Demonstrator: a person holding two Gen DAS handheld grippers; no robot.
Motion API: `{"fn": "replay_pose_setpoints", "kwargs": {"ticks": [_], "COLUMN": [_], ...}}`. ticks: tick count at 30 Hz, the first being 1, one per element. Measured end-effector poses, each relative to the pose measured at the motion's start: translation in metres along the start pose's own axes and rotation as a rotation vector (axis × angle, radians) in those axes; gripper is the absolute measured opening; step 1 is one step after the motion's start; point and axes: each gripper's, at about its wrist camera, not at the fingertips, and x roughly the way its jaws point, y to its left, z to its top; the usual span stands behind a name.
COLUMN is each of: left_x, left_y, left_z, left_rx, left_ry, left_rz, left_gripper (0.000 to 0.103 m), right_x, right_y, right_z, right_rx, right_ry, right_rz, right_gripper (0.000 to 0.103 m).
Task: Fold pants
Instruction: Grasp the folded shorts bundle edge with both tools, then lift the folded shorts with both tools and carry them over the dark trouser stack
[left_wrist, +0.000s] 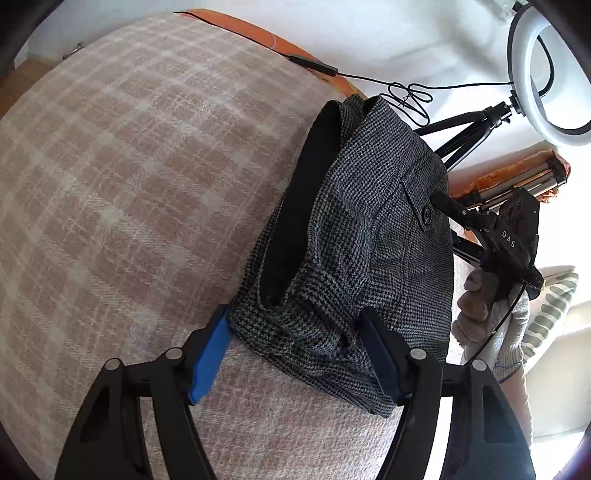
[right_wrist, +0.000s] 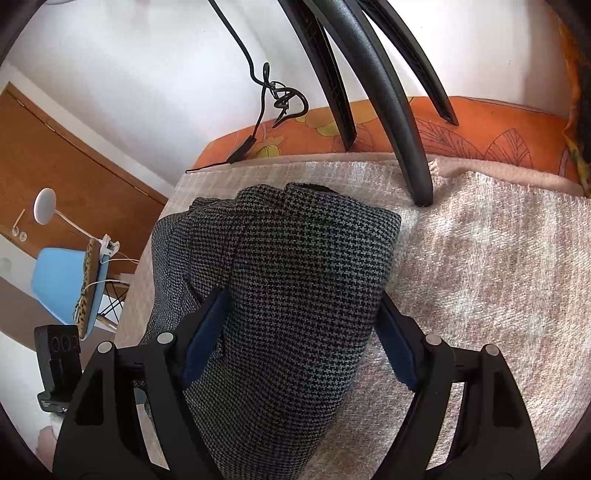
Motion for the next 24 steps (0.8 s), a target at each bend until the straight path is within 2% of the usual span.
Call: {"fn": "replay_pose_setpoints", "kwargs": {"ticks": [5,10,13,15,17,19,20,24], "left_x": [0.006,0.013,0.013,0.013,0.014,0.01,0.01,0.005], "left_y": [-0.005,-0.008,-0.012,-0.014,-0.015,-0.013,-0.015,-0.015], "left_z": [-0.001,0.009,0.009,0.011,0.012,0.011,0.011,0.01], "left_rx": [0.029,-0.01,0.017,0.039,0.046,0.051,0.056,0.073], "left_ry": [-0.028,-0.08,-0.095,-0.105,-0.107,-0.114,-0.118,-0.13], "left_rz": [0.02,0.001,-0.006,-0.005,-0.006,-0.007,-0.005,-0.011], "left_gripper": [0.066,0.066,0.05,0.045,0.039,0.036,0.035,0.032], "right_x": [0.002,0.004,0.0,0.001,0.004,0.006,0.006,-0.006], "right_y": [-0.003,0.001,-0.01,-0.017,-0.017,-0.011,-0.01,-0.013], "right_z": [0.0,0.001,0.0,0.0,0.001,0.002,0.002,0.001], "right_rx": [0.021,0.016,0.058,0.124,0.156,0.143,0.147,0.178], "right_ry": [-0.022,-0.031,-0.034,-0.058,-0.078,-0.086,-0.091,-0.115], "right_rz": [0.043,0.049,0.111,0.155,0.157,0.122,0.115,0.139], "right_gripper": [0.083,0.083,0.083,0.083,0.08,0.065,0.062,0.034]}}
